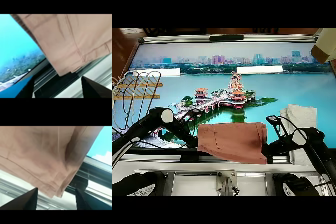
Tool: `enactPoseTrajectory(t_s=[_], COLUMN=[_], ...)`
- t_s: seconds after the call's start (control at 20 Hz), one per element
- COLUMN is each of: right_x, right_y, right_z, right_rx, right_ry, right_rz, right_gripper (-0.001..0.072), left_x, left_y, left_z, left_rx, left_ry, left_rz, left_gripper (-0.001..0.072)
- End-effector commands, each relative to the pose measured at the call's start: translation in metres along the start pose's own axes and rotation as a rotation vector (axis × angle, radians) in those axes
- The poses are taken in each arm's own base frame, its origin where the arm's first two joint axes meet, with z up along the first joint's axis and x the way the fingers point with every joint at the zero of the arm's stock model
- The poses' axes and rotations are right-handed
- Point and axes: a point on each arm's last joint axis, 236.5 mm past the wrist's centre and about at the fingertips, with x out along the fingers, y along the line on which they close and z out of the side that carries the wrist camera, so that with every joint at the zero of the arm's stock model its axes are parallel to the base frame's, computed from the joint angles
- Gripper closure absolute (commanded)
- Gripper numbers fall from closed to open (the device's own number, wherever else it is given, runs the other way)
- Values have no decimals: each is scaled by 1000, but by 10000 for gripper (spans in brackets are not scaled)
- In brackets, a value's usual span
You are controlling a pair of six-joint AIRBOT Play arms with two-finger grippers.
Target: Fold the shirts.
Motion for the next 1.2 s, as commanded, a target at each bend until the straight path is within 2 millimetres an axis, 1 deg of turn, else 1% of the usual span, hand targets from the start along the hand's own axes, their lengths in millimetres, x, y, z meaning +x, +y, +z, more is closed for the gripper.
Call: enactPoseTrajectory(t_s=[0.0, 0.05, 0.1, 0.15, 0.2, 0.25, 0.35, 0.4, 0.45, 0.5, 0.55, 0.6, 0.65, 0.8, 0.95, 1.0, 1.15], right_x=[-33, -49, -61, -71, -70, -60, -29, -14, 0, 10, 17, 21, 22, 24, 29, 33, 48], right_y=[6, -2, -14, -28, -38, -48, -59, -58, -52, -42, -34, -27, -24, -29, -44, -44, -33], right_z=[14, 37, 61, 83, 95, 99, 96, 93, 88, 80, 71, 64, 58, 51, 47, 48, 60], right_rx=[-61, -69, -50, -6, 39, 92, 193, 227, 250, 250, 235, 223, 207, 189, 203, 210, 268], right_ry=[-32, -121, -218, -306, -336, -313, -206, -152, -89, -19, 44, 91, 122, 149, 157, 147, 111], right_rz=[-6, -59, -120, -169, -179, -168, -96, -39, 34, 112, 177, 224, 249, 228, 162, 166, 233], right_gripper=[134, 134, 120, 118, 118, 118, 118, 117, 118, 117, 65, 39, 38, 38, 37, 37, 37], left_x=[-34, -50, -65, -75, -80, -78, -60, -45, -30, -16, -4, 4, 10, 20, 21, 22, 21], left_y=[-7, -2, 9, 20, 33, 43, 56, 59, 58, 53, 46, 39, 32, 27, 26, 27, 25], left_z=[15, 29, 45, 59, 70, 74, 72, 68, 62, 56, 52, 52, 55, 58, 59, 60, 61], left_rx=[47, 47, 25, -10, -60, -105, -185, -214, -231, -250, -258, -259, -260, -273, -251, -252, -255], left_ry=[-64, -128, -202, -264, -318, -333, -279, -226, -170, -110, -63, -41, -33, -21, -26, -28, -33], left_rz=[1, 21, 45, 67, 85, 89, 66, 47, 15, -34, -86, -138, -186, -233, -240, -238, -247], left_gripper=[7, 7, 7, 8, 8, 8, 8, 8, 8, 7, 7, 7, 7, 7, 7, 8, 8])
